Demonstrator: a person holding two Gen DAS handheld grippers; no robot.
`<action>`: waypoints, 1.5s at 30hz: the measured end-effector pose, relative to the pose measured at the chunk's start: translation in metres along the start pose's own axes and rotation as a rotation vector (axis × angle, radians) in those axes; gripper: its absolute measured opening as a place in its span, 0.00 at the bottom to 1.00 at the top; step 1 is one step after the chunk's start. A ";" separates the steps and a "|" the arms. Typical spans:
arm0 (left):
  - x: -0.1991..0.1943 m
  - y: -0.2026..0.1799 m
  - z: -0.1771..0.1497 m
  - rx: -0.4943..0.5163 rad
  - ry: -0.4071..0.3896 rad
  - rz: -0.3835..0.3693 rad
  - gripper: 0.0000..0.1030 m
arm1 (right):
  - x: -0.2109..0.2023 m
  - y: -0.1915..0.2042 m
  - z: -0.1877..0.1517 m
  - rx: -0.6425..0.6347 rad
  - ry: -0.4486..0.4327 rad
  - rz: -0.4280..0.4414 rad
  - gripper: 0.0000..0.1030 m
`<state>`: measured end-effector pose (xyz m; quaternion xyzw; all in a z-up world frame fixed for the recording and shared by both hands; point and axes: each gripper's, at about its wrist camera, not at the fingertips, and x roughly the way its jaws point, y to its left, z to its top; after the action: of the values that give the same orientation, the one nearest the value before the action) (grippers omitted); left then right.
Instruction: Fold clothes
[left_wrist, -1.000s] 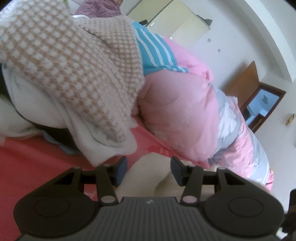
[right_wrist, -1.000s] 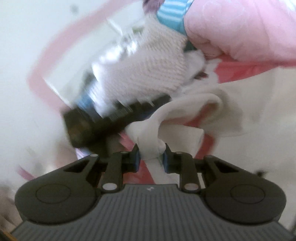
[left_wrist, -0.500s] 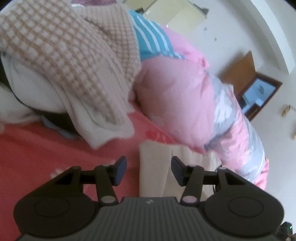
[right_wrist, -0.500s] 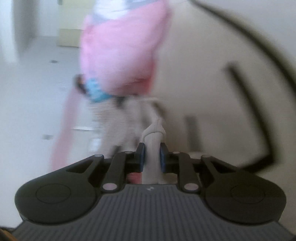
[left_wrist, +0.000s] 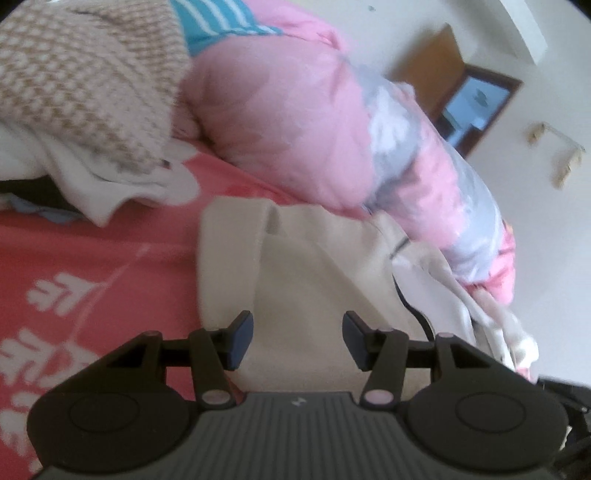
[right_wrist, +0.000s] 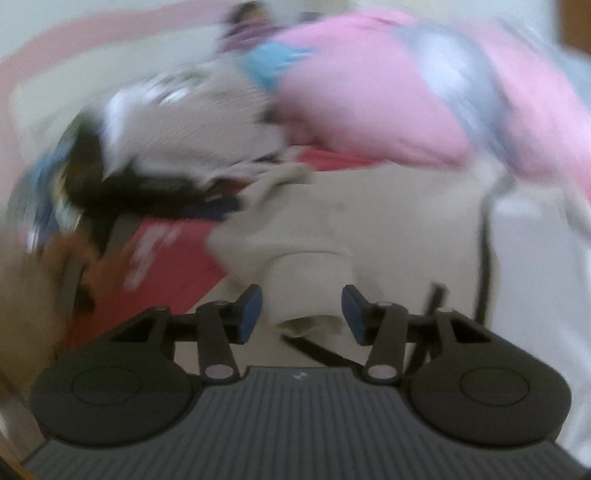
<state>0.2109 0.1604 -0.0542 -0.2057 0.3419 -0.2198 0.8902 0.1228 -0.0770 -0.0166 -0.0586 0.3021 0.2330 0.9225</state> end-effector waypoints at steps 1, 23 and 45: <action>0.004 -0.004 -0.002 0.011 0.010 -0.002 0.53 | 0.003 0.010 0.001 -0.064 -0.001 -0.005 0.58; -0.024 0.025 0.018 -0.169 -0.246 0.090 0.55 | 0.061 -0.086 0.025 0.671 -0.129 0.395 0.08; -0.010 -0.063 -0.014 0.152 -0.097 -0.396 0.74 | 0.059 -0.143 -0.109 1.619 -0.431 0.742 0.08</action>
<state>0.1788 0.1111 -0.0255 -0.2114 0.2338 -0.4055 0.8580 0.1730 -0.2072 -0.1441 0.7514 0.1938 0.2374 0.5843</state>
